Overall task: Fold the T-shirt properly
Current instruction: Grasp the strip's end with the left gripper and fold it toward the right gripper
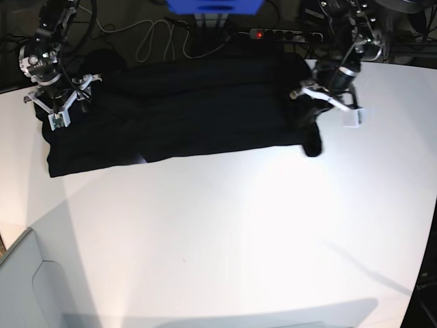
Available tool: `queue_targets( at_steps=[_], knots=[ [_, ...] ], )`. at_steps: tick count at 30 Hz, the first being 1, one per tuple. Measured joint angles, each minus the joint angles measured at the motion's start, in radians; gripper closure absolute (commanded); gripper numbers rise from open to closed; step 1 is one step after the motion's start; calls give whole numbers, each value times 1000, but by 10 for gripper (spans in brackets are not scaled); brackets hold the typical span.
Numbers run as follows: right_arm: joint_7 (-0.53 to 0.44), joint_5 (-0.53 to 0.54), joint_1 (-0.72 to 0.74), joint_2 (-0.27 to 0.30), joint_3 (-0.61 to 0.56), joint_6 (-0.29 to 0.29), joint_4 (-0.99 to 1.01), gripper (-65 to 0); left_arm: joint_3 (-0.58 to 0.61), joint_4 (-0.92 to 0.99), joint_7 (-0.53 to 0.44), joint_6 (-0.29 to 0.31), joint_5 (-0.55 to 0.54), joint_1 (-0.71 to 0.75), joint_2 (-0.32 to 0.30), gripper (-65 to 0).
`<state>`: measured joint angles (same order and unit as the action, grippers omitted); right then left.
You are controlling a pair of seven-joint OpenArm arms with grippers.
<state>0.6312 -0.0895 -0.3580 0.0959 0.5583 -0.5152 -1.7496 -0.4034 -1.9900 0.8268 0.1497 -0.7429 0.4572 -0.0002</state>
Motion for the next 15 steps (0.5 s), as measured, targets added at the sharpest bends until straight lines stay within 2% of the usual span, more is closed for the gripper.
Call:
queue_targets(
  at_steps=[8,15],
  knots=[
    [1,0,0,0,-2,0,0,-382,282,2,-8,0,9,-47,-8,0],
    [1,0,0,0,-3,0,0,-382,486,17,-11,-3,167,-111,-3,0]
  ],
)
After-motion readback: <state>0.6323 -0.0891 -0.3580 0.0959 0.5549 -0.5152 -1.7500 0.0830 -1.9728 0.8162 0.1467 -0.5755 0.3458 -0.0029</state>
